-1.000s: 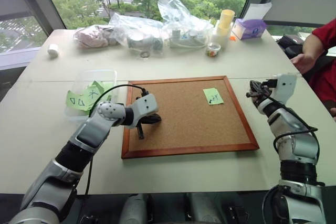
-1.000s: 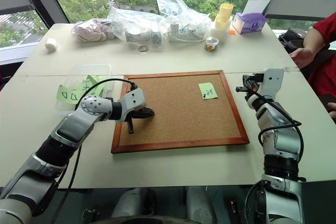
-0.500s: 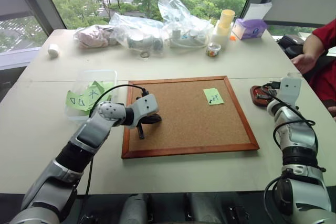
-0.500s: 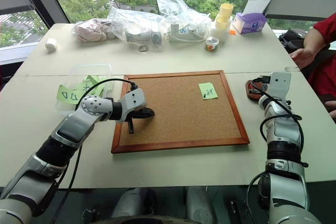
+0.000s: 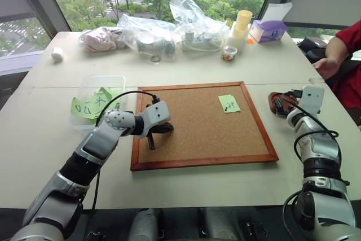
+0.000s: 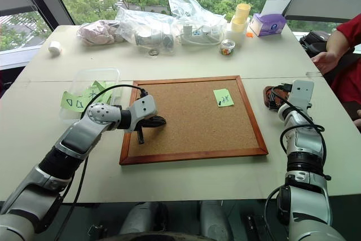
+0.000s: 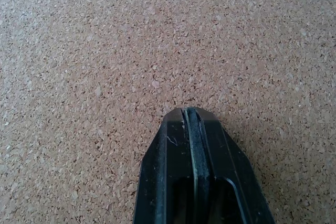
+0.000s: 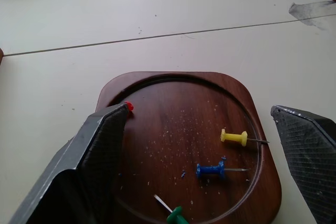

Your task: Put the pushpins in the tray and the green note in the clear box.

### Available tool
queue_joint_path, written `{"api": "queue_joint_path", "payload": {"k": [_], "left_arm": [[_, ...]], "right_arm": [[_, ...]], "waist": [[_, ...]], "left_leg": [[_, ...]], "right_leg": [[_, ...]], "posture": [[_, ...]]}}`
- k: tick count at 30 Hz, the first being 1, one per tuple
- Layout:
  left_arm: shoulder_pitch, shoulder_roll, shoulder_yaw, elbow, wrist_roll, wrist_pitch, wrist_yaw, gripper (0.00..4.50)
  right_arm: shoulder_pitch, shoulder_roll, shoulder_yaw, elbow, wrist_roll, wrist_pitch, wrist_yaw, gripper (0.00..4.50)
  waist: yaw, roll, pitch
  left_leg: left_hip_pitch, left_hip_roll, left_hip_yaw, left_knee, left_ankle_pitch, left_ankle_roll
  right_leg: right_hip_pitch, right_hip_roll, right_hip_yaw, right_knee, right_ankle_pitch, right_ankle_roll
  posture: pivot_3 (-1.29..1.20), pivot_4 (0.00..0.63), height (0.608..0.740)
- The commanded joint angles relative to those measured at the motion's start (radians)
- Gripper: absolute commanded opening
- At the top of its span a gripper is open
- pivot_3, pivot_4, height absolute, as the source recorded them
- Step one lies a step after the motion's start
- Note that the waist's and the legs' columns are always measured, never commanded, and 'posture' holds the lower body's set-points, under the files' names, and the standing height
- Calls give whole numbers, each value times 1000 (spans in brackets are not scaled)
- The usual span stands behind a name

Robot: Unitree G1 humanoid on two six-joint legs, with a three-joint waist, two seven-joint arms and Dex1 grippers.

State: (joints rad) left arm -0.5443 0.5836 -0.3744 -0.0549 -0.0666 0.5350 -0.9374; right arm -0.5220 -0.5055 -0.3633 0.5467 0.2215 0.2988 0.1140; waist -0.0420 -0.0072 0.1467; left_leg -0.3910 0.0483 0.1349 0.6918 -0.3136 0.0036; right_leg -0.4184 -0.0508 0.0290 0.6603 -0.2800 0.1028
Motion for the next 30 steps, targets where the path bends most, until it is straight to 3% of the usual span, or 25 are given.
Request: {"api": "queue_joint_path", "payload": {"k": [1,10,13,17,30], "left_arm": [[22,5,-17,33,32,26,9,0],[27,7,-15,28,31,29,12,0],[31,9,-15,22,30,32,12,0],[34,9,-15,20,31,31,12,0],[38,9,-19,15,30,34,14,0]], "right_arm": [[-21,-7,-36,-54,28,-36,6,4463],[10,3,-21,-243,123,-25,145,4463],[77,15,74,-421,191,66,297,4463],[141,16,181,-547,199,141,387,4463],[155,71,290,-536,132,137,406,4463]], "waist": [[0,0,0],[0,0,0],[1,0,0],[1,0,0],[3,0,0]], "left_leg": [[0,0,0,0,0,0],[0,0,0,0,0,0],[0,0,0,0,0,1],[0,0,-1,0,-3,5],[0,0,-1,0,-3,5]], "right_leg": [[0,0,0,0,0,0],[0,0,0,0,0,0],[0,0,0,0,0,0],[0,0,0,0,0,0],[0,0,0,0,0,0]], "posture": [[0,150,735],[0,150,735],[0,150,735],[0,150,735],[0,150,735]]}}
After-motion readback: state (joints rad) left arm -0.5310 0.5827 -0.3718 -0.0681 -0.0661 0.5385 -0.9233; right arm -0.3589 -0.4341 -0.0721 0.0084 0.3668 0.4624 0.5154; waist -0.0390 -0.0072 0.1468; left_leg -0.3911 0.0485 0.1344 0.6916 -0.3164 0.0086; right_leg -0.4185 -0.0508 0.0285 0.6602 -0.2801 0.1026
